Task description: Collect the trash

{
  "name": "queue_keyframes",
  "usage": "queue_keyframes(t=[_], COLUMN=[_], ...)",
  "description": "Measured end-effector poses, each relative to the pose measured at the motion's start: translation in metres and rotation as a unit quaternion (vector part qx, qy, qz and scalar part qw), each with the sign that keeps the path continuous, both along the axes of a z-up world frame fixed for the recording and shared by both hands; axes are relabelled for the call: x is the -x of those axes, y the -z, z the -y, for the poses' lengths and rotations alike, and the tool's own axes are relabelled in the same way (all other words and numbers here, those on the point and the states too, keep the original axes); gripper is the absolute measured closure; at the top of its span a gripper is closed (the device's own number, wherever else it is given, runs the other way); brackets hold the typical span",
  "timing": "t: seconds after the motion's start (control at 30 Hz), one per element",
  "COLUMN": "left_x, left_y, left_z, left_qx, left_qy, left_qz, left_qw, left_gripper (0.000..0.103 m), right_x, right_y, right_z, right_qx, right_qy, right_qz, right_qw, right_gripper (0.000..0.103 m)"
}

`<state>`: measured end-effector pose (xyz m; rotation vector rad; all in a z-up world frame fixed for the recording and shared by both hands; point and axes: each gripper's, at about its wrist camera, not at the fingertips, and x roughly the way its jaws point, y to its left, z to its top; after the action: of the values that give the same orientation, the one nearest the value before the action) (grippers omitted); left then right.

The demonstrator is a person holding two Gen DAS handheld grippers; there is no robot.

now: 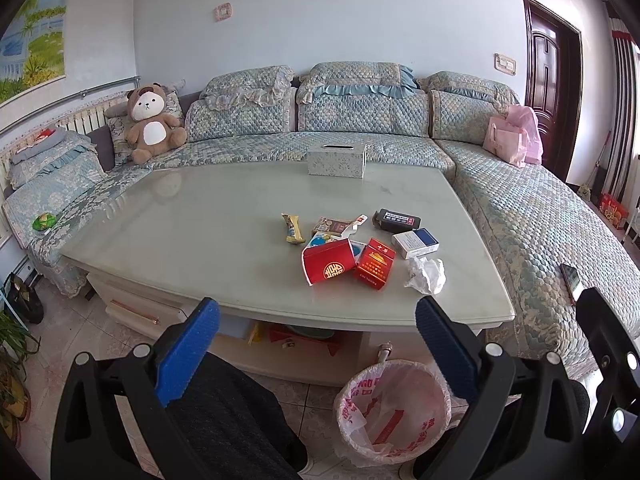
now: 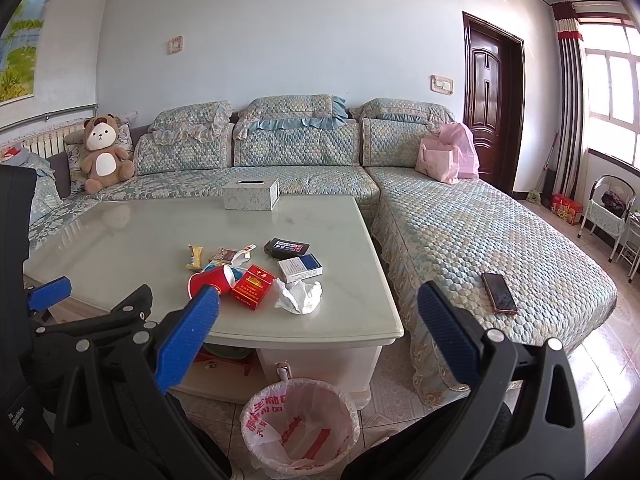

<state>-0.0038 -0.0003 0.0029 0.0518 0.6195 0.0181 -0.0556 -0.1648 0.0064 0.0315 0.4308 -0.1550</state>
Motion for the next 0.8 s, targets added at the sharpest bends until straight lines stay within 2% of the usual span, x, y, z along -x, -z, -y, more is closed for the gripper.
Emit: queue_keyframes(t=[0.8], left_x=[0.0022], left_y=[-0.0023], left_z=[-0.0018], left_qx=[-0.004], left_qy=[-0.001], left_qz=[0.003], left_qw=[1.0000], left_gripper=[0.007], right_x=[0.0023], right_y=[-0.0028], right_z=[-0.0015], right_qx=[0.001], right_qy=[0.000], right_qz=[0.002], right_qw=[1.000], right_gripper=[0.006])
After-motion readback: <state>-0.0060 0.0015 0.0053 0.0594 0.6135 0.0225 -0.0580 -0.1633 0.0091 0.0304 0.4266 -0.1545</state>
